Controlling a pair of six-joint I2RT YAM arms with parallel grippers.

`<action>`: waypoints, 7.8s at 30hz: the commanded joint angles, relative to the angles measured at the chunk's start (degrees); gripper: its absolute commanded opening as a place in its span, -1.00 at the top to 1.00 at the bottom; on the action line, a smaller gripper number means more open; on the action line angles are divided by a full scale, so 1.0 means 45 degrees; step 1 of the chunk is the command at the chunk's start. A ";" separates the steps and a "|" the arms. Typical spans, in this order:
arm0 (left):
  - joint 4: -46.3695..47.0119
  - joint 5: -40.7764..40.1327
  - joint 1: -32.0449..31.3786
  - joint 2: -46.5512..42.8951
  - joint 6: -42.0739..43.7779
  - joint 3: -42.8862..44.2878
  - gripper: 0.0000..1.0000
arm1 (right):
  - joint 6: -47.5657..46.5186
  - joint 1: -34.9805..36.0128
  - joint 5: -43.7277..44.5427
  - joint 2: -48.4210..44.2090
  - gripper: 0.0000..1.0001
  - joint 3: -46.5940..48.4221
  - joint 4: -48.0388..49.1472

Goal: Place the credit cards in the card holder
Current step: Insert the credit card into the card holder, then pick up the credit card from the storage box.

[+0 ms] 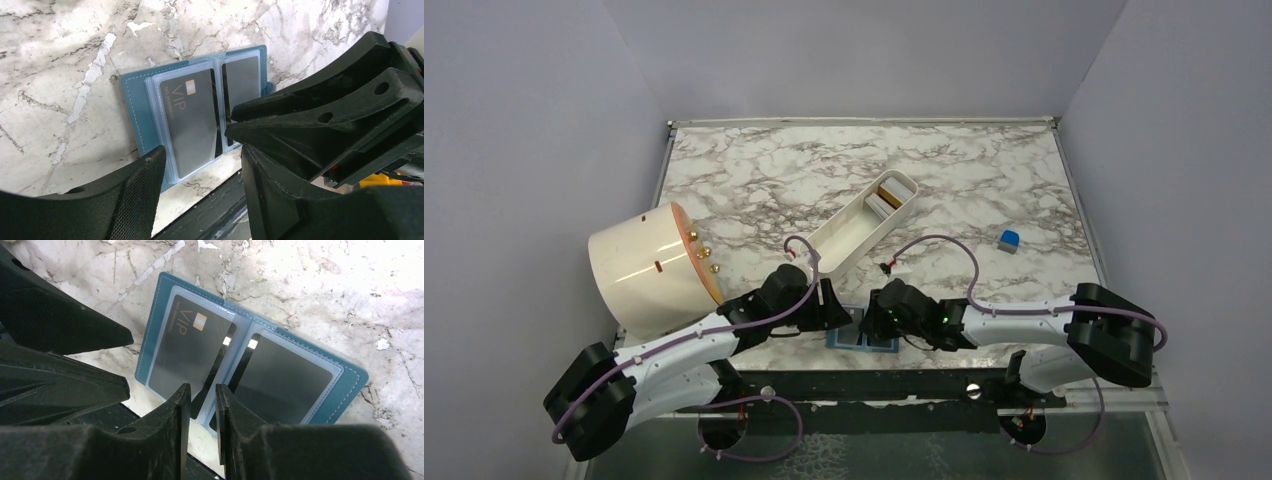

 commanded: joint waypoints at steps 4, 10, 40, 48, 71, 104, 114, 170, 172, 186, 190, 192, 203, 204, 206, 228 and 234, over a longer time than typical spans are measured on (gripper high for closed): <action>0.1143 0.0236 0.0045 -0.0172 -0.0175 -0.0563 -0.18 | 0.0082 -0.0187 -0.0312 0.0304 0.52 -0.0400 0.1463; 0.1416 0.0229 0.0044 -0.0030 -0.0191 -0.0742 -0.18 | 0.0354 -0.0228 -0.0311 0.0687 0.67 -0.0671 0.1342; 0.3579 0.1179 0.0044 0.0623 -0.0794 -0.1239 -0.18 | 0.0816 -0.0229 -0.0649 0.0688 0.85 -0.1656 0.2129; 0.4211 0.1670 0.0044 0.1114 -0.1029 -0.1239 -0.05 | 0.0166 -0.0219 -0.0758 0.0775 0.77 -0.1751 0.3411; 0.4261 0.2063 0.0044 0.1404 -0.1135 -0.0614 0.02 | -0.0180 -0.0220 0.0047 -0.0918 0.57 -0.1868 0.1898; 0.4848 0.1625 -0.1679 0.4117 -0.0742 0.1494 -0.07 | 0.0713 -0.0226 0.3724 -0.7139 0.25 -0.0697 -0.5793; 0.0742 -0.1168 -0.1656 0.2350 0.1038 0.2146 -0.58 | -0.1494 -0.0223 0.4635 -0.6492 0.06 0.0651 -0.4926; -0.4244 -0.5231 -0.1540 -0.5033 0.2438 0.1639 -0.98 | -1.3309 -0.4918 0.6578 0.9788 -0.09 1.2933 -0.3247; -0.4260 -0.5244 -0.1540 -0.4978 0.2492 0.1699 -0.98 | -1.3354 -0.4962 0.6864 0.9898 -0.07 1.2973 -0.3299; -0.4336 -0.5245 -0.1546 -0.5076 0.2440 0.1711 -0.98 | -1.3778 -0.4964 0.7133 0.9349 0.33 1.3000 -0.3059; -0.4336 -0.5211 -0.1543 -0.5026 0.2464 0.1730 -0.98 | -1.3816 -0.4966 0.7106 0.9313 0.36 1.3159 -0.3115; -0.4313 -0.5186 -0.1542 -0.4994 0.2447 0.1716 -0.98 | -1.3863 -0.4964 0.7106 0.9324 0.37 1.3220 -0.3090; -0.4185 -0.5011 -0.1542 -0.4889 0.2567 0.1694 -0.98 | -1.4003 -0.4983 0.6967 0.9482 0.36 1.3581 -0.3147; -0.4177 -0.5025 -0.1555 -0.4934 0.2548 0.1672 -0.98 | -1.4036 -0.4988 0.6920 0.9485 0.39 1.3599 -0.3137; -0.4174 -0.5082 -0.1541 -0.4977 0.2541 0.1667 -0.98 | -1.4090 -0.5002 0.6856 0.9557 0.45 1.3669 -0.3146; -0.4167 -0.4728 -0.1548 -0.4747 0.2501 0.1661 -0.98 | -1.3880 -0.5003 0.5383 0.9408 0.32 1.3350 -0.3589; -0.4174 -0.4757 -0.1542 -0.4681 0.2533 0.1688 -0.98 | -1.3796 -0.5003 0.5102 0.9456 0.02 1.2985 -0.3502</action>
